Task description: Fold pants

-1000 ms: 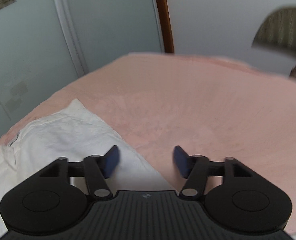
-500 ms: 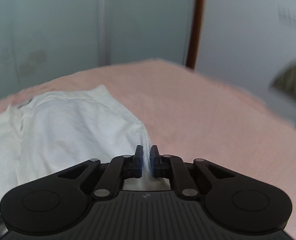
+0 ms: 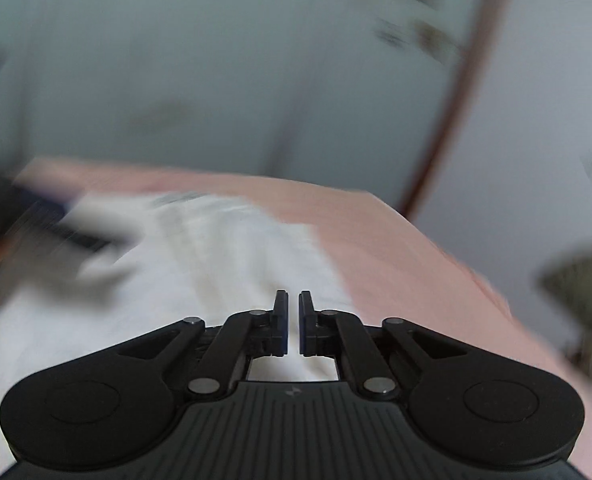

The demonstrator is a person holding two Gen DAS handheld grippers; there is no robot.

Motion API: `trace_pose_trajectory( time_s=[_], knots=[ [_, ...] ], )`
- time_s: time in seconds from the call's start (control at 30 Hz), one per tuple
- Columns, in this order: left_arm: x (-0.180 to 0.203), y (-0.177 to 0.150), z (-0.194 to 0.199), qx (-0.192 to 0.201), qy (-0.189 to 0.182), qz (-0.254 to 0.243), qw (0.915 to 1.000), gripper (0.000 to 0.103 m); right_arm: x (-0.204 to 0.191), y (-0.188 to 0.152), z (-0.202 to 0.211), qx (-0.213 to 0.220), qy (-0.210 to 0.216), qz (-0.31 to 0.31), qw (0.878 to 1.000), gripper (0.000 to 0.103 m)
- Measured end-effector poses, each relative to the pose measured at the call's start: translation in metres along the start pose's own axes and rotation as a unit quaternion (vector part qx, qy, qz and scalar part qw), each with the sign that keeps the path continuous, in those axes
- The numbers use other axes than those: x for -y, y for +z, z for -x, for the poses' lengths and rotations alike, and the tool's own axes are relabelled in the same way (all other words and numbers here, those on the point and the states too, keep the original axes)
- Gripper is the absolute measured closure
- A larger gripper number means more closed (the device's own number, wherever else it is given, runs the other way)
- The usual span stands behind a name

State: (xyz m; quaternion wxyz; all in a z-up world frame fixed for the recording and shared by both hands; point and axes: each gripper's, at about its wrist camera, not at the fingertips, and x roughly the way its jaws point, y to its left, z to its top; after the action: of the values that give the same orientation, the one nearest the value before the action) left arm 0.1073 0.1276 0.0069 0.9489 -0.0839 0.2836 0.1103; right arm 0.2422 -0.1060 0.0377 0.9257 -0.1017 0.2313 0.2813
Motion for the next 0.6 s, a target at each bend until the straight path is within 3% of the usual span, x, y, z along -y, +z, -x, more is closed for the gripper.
trace_pose_trajectory(
  time_s=[0.03, 0.1, 0.23, 0.3, 0.37, 0.43, 0.47, 0.6],
  knots=[
    [0.002, -0.003, -0.002, -0.008, -0.003, -0.005, 1.0, 0.008, 0.031, 0.004, -0.015, -0.02, 0.019, -0.071, 0.997, 0.094],
    [0.006, -0.01, -0.008, -0.021, -0.007, -0.019, 0.9996, 0.008, 0.08, 0.0, -0.045, -0.053, 0.049, -0.183, 0.98, 0.093],
    [0.013, -0.019, -0.014, -0.02, -0.004, -0.056, 0.9982, 0.008, 0.14, -0.025, -0.1, -0.105, 0.078, -0.315, 0.94, 0.093],
    [0.013, -0.022, -0.016, -0.016, -0.006, -0.064, 0.9978, 0.006, 0.159, -0.041, -0.119, -0.12, 0.121, -0.377, 0.91, 0.09],
    [0.014, -0.024, -0.018, -0.018, -0.01, -0.067, 0.9976, 0.004, 0.165, -0.059, -0.126, -0.1, 0.184, -0.434, 0.876, 0.078],
    [0.015, -0.024, -0.02, -0.019, -0.01, -0.069, 0.9974, 0.003, 0.169, -0.062, -0.13, -0.076, 0.238, -0.447, 0.859, 0.04],
    [0.016, -0.024, -0.021, -0.021, -0.01, -0.07, 0.9973, 0.002, 0.169, -0.061, -0.128, -0.07, 0.252, -0.44, 0.859, 0.029],
    [0.02, -0.026, -0.024, -0.02, -0.004, -0.082, 0.9964, 0.0, 0.153, -0.04, -0.133, -0.097, 0.252, -0.378, 0.885, 0.028]
  ],
)
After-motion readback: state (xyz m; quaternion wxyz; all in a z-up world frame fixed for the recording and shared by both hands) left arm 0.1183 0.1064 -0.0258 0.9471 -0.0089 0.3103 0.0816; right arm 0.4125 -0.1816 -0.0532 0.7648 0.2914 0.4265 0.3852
